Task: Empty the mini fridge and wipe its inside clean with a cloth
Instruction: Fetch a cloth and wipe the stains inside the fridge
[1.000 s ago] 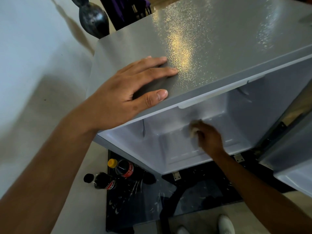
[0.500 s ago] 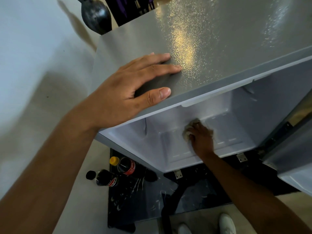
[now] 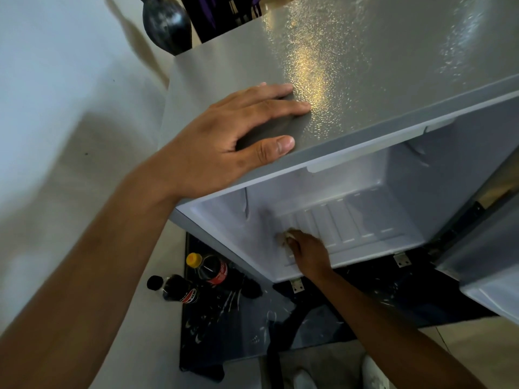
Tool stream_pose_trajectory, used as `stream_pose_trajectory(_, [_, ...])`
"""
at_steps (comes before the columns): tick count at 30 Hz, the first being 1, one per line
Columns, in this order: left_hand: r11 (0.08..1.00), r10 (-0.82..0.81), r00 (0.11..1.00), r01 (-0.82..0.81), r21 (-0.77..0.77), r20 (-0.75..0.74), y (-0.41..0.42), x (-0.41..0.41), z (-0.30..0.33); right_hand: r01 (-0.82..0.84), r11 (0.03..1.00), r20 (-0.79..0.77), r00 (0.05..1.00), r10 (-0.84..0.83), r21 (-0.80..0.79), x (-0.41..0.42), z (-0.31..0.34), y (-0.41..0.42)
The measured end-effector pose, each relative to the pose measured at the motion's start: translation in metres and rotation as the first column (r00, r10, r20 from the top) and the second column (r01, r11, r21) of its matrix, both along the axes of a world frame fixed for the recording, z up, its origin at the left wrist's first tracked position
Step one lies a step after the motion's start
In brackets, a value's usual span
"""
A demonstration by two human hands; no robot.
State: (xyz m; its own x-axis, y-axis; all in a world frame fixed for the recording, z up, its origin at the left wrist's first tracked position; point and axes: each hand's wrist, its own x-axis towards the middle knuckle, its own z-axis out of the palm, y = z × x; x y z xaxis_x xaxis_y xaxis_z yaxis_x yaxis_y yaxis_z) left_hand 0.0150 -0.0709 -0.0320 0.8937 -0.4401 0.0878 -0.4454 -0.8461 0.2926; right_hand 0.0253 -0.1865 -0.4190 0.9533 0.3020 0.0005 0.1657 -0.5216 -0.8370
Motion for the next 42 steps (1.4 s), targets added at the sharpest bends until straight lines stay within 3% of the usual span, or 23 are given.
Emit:
stream_pose_trajectory(3, [1.000, -0.006, 1.000, 0.006, -0.004, 0.003, 0.001, 0.000, -0.001, 0.128, 0.982, -0.249, 0.964, -0.090, 0.140, 0.002, 0.009, -0.011])
stream_pose_trajectory(5, [1.000, -0.009, 1.000, 0.009, -0.005, 0.007, 0.002, 0.001, -0.002, 0.231, 0.945, -0.324, 0.935, -0.148, 0.234, 0.003, 0.014, -0.019])
stream_pose_trajectory(11, [0.999, -0.016, 0.999, 0.017, -0.039, 0.036, 0.005, 0.005, -0.004, 0.393, 0.863, -0.414, 0.876, -0.247, 0.316, -0.001, 0.017, -0.045])
stream_pose_trajectory(15, [0.999, -0.021, 0.998, 0.024, -0.047, 0.055, 0.003, 0.003, -0.003, 0.381, 0.856, -0.428, 0.878, -0.216, 0.349, -0.009, 0.025, -0.060])
stream_pose_trajectory(21, [0.986, -0.043, 0.920, -0.023, 0.164, 0.390, 0.005, -0.021, -0.001, 0.401, 0.833, -0.486, 0.853, -0.188, 0.381, -0.008, 0.040, -0.080])
stream_pose_trajectory(29, [0.965, 0.179, 0.835, -0.252, 0.072, 0.520, 0.043, -0.068, -0.012, 0.294, 0.921, -0.444, 0.882, -0.158, 0.256, 0.002, 0.022, -0.091])
stream_pose_trajectory(33, [0.947, 0.223, 0.893, -0.294, 0.131, 0.392, 0.044, -0.074, -0.022, 0.234, 0.954, -0.346, 0.924, -0.159, 0.186, 0.000, 0.015, -0.085])
stream_pose_trajectory(38, [0.965, 0.181, 0.944, -0.225, 0.138, 0.275, 0.049, -0.067, -0.016, 0.253, 0.956, -0.234, 0.948, -0.215, 0.147, 0.004, 0.018, -0.077])
stream_pose_trajectory(42, [0.975, 0.091, 0.962, -0.139, 0.174, 0.258, 0.050, -0.044, 0.000, 0.383, 0.922, 0.001, 0.924, -0.383, 0.059, 0.012, 0.020, -0.061])
